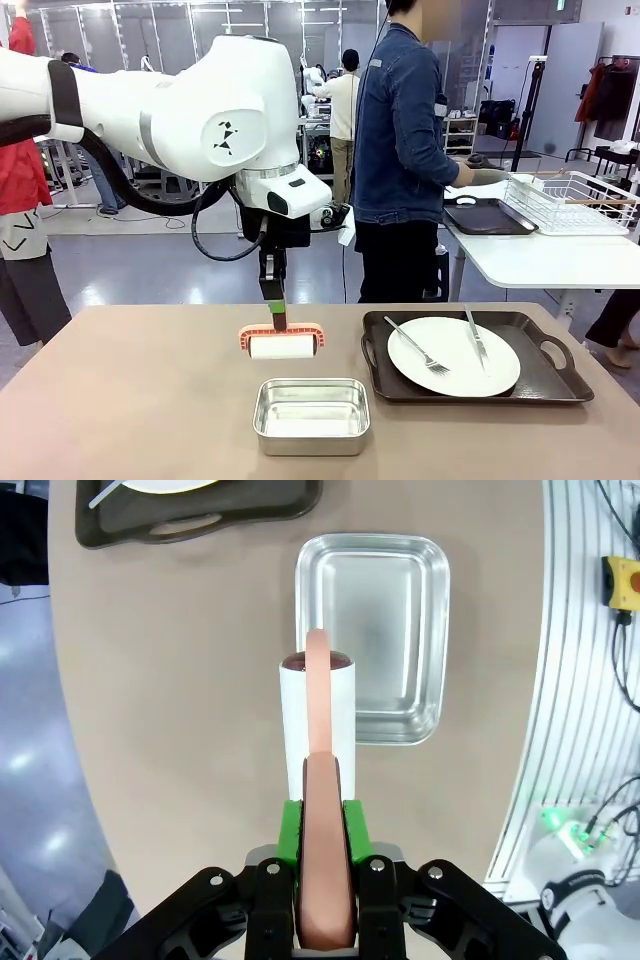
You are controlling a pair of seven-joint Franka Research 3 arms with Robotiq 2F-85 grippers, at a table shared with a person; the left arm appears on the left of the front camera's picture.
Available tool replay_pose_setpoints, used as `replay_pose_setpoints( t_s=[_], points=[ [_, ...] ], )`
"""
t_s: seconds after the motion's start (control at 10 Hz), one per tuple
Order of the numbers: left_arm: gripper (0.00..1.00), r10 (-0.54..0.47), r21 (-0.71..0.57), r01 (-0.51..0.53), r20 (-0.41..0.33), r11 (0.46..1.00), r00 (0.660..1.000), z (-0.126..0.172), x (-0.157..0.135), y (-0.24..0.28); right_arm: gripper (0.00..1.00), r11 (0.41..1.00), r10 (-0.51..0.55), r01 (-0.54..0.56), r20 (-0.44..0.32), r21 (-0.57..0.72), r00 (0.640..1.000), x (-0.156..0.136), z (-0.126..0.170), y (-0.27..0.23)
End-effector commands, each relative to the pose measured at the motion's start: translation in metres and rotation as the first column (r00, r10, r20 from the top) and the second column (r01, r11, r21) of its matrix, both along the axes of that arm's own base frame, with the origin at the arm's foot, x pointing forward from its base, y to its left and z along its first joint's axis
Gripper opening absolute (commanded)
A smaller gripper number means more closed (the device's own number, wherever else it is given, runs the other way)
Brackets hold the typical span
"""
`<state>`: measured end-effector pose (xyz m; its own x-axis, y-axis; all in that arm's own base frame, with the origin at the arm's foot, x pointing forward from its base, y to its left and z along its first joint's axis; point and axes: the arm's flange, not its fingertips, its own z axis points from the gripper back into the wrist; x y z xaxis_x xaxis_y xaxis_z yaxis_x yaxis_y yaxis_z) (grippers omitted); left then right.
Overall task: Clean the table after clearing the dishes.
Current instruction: Place the Lint Roller back on top of the Airtight Container.
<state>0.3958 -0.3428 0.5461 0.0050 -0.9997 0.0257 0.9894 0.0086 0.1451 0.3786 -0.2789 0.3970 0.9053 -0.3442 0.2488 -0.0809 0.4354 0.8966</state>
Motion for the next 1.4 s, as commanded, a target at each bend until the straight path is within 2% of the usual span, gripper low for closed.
replay_pose_setpoints(
  t_s=[0.0,0.2,0.3,0.4,0.6,0.8,1.1,1.3],
  points=[
    [0.21,-0.028,0.010,0.028,0.029,1.000,0.999,0.001,0.011,-0.005,1.00,1.000,0.000,0.000,0.002,0.001,1.000,-0.002,0.003,0.001],
    [0.21,-0.006,0.005,0.006,0.004,1.000,1.000,-0.002,0.006,-0.003,1.00,1.000,0.000,0.000,0.002,0.001,1.000,-0.002,0.003,0.001],
    [0.21,-0.043,0.027,0.044,-0.040,0.999,0.998,-0.018,0.006,-0.007,1.00,1.000,0.000,0.000,0.002,0.001,1.000,-0.002,0.003,0.001],
    [0.21,-0.022,0.085,0.026,-0.053,0.996,0.998,-0.025,0.003,-0.015,1.00,1.000,0.000,0.000,0.002,0.001,1.000,-0.002,0.003,0.001],
    [0.21,-0.062,0.074,0.069,-0.096,0.995,0.993,-0.035,0.005,-0.028,1.00,1.000,0.000,0.000,0.002,0.001,1.000,-0.002,0.003,0.001],
    [0.21,-0.053,0.066,0.063,-0.139,0.996,0.989,-0.047,0.014,-0.039,1.00,1.000,0.000,0.000,0.002,0.001,1.000,-0.002,0.003,0.001],
    [0.21,-0.048,0.039,0.054,-0.137,0.998,0.989,-0.066,0.036,-0.047,1.00,1.000,0.000,0.000,0.002,0.001,1.000,-0.002,0.003,0.001],
    [0.21,-0.069,-0.010,0.068,-0.187,0.998,0.980,-0.082,0.048,-0.051,1.00,1.000,0.000,0.000,0.002,0.001,1.000,-0.002,0.003,0.001]
  ],
)
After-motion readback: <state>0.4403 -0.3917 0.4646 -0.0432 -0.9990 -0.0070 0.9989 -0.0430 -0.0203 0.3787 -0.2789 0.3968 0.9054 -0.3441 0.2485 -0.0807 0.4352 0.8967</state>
